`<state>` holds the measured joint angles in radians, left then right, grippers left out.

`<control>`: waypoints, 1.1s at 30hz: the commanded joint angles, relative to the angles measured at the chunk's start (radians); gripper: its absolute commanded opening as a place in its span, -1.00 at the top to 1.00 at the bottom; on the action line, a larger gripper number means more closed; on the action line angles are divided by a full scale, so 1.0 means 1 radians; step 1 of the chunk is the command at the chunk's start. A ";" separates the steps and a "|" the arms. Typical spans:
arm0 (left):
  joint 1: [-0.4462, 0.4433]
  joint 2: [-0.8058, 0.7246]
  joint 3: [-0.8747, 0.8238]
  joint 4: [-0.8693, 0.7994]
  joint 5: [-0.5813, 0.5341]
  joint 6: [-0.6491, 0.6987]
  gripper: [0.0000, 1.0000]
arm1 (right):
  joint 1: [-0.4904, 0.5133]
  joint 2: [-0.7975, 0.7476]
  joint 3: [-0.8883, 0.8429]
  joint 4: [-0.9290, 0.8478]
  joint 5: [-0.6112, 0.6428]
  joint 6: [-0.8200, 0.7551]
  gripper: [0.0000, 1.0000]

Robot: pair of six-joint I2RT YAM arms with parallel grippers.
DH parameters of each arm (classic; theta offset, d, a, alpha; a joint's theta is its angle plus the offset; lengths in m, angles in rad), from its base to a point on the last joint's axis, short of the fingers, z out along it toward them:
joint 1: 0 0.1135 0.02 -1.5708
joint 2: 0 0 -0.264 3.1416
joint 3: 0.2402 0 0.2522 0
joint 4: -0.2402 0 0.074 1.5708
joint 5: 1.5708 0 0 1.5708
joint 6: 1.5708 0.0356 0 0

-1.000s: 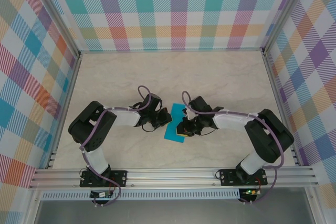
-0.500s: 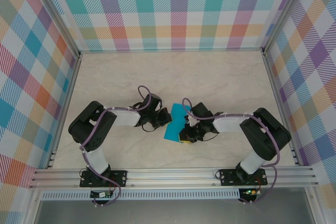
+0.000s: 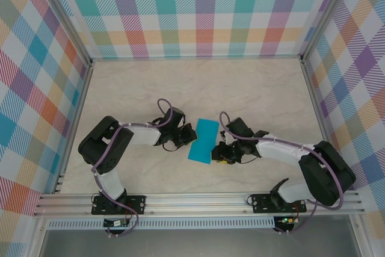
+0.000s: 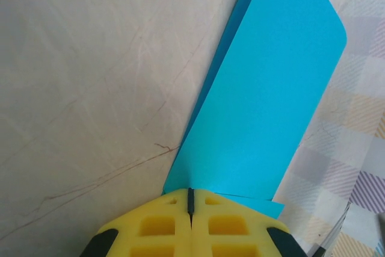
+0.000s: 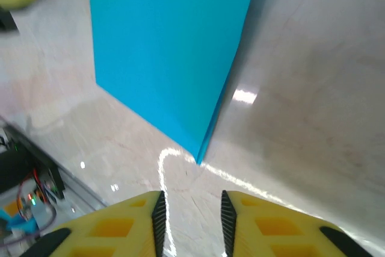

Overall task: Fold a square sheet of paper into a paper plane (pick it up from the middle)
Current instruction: Fold the triangle a second time at the center of the table, then turn over the paper at the center of the table.

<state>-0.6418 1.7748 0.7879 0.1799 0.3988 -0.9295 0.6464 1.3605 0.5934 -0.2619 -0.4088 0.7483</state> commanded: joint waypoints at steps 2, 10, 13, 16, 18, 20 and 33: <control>-0.026 -0.036 -0.025 -0.086 -0.084 -0.042 1.00 | -0.045 0.023 0.041 0.013 0.058 0.083 0.17; -0.033 -0.054 -0.011 -0.110 -0.102 -0.037 1.00 | -0.051 0.142 0.101 0.114 0.072 0.182 0.11; -0.033 -0.057 -0.009 -0.114 -0.103 -0.035 1.00 | -0.051 0.181 0.117 0.138 0.074 0.200 0.14; -0.032 -0.057 -0.009 -0.115 -0.102 -0.034 1.00 | -0.050 0.208 0.127 0.169 0.057 0.206 0.19; -0.033 -0.056 -0.005 -0.118 -0.102 -0.027 1.00 | -0.051 0.223 0.130 0.179 0.054 0.206 0.20; -0.033 -0.053 0.000 -0.123 -0.100 -0.024 1.00 | -0.051 0.240 0.142 0.174 0.051 0.200 0.23; -0.033 -0.049 0.007 -0.125 -0.097 -0.017 1.00 | -0.051 0.259 0.107 0.262 0.000 0.175 0.31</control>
<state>-0.6701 1.7363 0.7879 0.1089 0.3199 -0.9558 0.5991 1.6096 0.7128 -0.0360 -0.3836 0.9348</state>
